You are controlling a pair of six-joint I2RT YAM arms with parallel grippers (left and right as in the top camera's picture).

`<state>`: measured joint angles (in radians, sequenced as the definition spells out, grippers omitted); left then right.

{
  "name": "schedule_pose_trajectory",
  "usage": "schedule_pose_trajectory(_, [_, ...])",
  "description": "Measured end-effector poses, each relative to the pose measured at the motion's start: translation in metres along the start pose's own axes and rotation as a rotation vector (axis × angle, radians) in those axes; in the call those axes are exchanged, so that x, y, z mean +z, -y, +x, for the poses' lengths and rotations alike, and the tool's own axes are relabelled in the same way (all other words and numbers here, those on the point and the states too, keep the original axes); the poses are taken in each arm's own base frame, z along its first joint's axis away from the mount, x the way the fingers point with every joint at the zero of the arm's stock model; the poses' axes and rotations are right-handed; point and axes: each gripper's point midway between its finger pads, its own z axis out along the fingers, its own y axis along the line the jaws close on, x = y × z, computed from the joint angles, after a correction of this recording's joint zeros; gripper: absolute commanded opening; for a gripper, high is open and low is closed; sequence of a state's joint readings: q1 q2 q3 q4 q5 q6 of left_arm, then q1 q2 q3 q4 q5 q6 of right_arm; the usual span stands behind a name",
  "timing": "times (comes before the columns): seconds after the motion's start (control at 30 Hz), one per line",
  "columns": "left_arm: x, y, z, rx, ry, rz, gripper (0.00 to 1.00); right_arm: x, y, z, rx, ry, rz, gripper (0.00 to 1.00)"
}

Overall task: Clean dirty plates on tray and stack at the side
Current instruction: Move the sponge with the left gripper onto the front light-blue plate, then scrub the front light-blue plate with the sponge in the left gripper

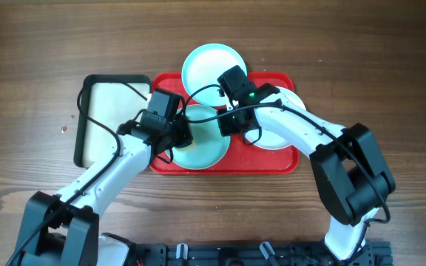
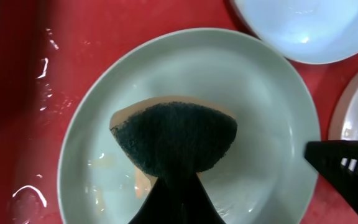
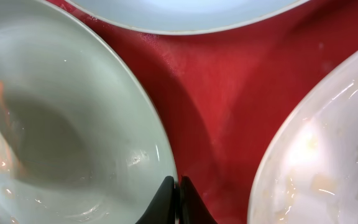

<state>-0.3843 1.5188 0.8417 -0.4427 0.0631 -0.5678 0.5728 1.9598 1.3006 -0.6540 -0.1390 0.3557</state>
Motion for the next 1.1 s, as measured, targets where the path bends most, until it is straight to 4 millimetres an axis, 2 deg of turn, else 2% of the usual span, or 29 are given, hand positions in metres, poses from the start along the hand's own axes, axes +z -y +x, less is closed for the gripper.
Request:
schedule_pose_trajectory(0.3, [0.002,-0.009,0.003,-0.013,-0.011,-0.043,0.04,0.0,0.0,0.0,0.0,0.0,0.0,0.04])
schedule_pose_trajectory(0.53, [0.023,-0.02,0.011,-0.018,-0.051,-0.098,0.04,0.0,0.0,0.0,0.0,0.0,-0.002,0.04])
schedule_pose_trajectory(1.1, [0.044,-0.01,0.008,-0.013,-0.07,-0.072,0.04,0.001,0.002,0.0,-0.009,-0.007,-0.014,0.04])
